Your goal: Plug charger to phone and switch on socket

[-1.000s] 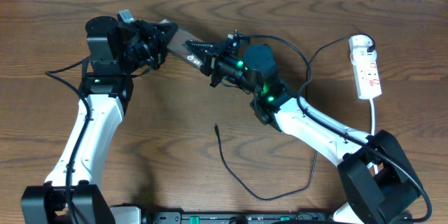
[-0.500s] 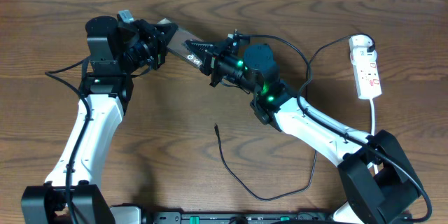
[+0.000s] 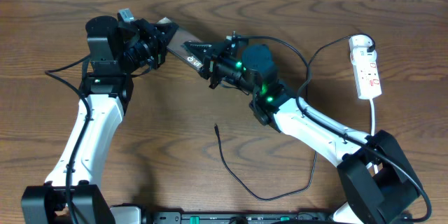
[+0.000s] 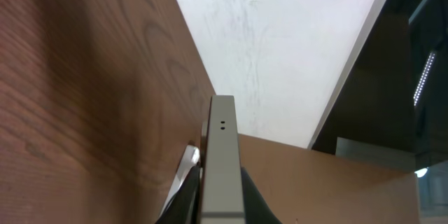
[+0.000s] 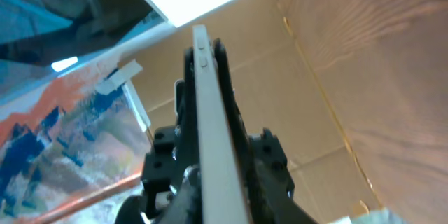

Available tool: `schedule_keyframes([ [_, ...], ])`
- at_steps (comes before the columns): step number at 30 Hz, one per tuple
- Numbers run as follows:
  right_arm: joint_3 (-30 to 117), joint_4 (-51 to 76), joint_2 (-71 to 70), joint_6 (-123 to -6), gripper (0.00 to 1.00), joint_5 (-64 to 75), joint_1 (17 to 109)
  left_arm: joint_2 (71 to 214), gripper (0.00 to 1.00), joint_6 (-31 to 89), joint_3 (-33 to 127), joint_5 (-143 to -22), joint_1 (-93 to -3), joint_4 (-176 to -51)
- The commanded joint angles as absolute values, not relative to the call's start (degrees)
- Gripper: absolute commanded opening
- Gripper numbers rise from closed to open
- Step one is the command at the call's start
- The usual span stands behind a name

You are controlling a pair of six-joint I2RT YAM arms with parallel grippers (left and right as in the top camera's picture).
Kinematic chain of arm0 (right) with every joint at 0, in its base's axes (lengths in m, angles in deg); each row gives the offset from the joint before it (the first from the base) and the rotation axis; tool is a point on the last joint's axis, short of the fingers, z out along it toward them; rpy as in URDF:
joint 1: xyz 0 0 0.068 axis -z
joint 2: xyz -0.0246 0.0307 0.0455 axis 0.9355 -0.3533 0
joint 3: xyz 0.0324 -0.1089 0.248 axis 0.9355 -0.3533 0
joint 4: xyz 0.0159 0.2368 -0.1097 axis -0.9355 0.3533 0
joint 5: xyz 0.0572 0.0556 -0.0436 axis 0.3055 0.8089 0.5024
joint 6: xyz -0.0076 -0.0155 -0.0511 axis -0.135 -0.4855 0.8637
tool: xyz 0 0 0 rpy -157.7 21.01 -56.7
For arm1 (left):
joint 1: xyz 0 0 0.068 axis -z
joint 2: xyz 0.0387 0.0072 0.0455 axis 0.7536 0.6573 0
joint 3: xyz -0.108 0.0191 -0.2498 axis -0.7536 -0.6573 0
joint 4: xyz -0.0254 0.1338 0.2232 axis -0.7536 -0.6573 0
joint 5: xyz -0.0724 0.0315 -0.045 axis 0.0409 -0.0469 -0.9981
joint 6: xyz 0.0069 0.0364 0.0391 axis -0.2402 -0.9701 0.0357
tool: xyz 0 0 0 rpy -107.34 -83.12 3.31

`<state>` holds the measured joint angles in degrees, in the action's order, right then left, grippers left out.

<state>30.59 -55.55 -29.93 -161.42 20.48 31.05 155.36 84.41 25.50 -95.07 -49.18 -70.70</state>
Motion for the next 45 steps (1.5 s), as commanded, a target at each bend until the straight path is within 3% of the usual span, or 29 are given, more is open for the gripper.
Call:
schedule_keyframes([
  [1, 30.96, -55.39, -29.39, -161.11, 0.31, 23.23, 29.46, 155.1, 0.08, 83.62, 25.65, -96.38, -48.89, -69.83],
  [2, 30.96, -55.37, -29.39, -161.11, 0.36, 23.23, 29.46, 155.1, 0.08, 83.62, 25.65, -96.3, -48.89, -69.83],
  [4, 30.96, -55.39, -29.39, -161.09, 0.61, 23.25, 29.46, 155.1, 0.07, 83.62, 25.65, -96.21, -48.89, -69.83],
  [6, 30.96, -55.39, -29.39, -161.09, 0.79, 23.25, 29.46, 155.1, 0.08, 83.62, 25.65, -96.21, -48.89, -69.83],
  [10, 30.96, -55.42, -29.39, -161.09, 0.99, 23.25, 29.46, 155.1, 0.07, 83.49, 25.65, -95.82, -48.89, -69.83],
  [17, 30.96, -55.44, -29.39, -157.05, 0.99, 23.54, 29.63, 155.1, 0.07, 83.25, 25.65, -97.63, -50.88, -69.61],
  [25, 30.96, -56.31, -29.39, -151.96, 0.99, 24.93, 31.36, 155.1, 0.07, 83.21, 25.65, -106.79, -59.78, -68.34],
  [36, 31.0, -62.37, -29.1, -127.41, 0.99, 30.14, 35.73, 155.1, 0.07, 78.75, 25.65, -127.84, -71.62, -68.32],
  [41, 33.41, -53.6, -28.67, -120.75, 0.99, 33.02, 38.77, 155.1, 0.07, 73.5, 25.65, -134.57, -72.89, -68.3],
  [45, 40.16, -35.31, -28.67, -111.04, 0.99, 33.94, 40.56, 155.1, 0.07, 69.48, 25.65, -135.53, -72.89, -68.32],
])
